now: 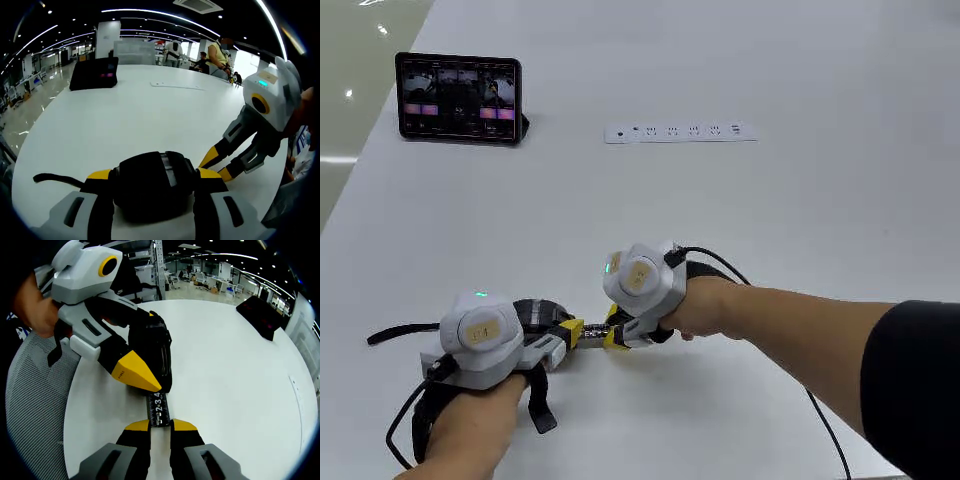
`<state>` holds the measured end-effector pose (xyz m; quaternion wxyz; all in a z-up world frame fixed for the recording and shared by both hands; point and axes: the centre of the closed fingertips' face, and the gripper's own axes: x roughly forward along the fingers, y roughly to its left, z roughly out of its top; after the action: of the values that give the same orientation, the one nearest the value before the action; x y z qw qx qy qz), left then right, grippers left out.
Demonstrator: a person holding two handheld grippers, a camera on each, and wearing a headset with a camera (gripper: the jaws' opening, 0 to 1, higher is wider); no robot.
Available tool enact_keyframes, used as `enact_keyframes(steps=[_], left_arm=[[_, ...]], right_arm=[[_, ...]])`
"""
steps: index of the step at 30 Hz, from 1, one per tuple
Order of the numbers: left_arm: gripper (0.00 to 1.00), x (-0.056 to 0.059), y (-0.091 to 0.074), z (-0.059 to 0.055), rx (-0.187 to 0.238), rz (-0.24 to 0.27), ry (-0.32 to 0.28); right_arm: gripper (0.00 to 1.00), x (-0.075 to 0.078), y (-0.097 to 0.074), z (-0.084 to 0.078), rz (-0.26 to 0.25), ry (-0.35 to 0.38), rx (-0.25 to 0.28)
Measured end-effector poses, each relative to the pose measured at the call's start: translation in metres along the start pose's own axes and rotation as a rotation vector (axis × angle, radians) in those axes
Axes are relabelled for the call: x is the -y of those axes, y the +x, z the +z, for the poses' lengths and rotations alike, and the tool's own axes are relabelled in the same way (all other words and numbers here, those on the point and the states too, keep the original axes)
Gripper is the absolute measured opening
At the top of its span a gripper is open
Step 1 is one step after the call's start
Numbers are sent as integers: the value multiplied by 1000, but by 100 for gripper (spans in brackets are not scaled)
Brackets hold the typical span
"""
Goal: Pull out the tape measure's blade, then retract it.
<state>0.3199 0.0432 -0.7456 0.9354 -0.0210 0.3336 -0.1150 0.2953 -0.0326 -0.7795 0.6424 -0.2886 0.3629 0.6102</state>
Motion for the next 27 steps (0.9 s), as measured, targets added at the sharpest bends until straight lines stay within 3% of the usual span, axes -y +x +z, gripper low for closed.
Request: enact_keyframes(steps=[27], left_arm=[[60,-1,0,1,-4,0,-5]], right_arm=[[10,0,11,17,1,-27,14]])
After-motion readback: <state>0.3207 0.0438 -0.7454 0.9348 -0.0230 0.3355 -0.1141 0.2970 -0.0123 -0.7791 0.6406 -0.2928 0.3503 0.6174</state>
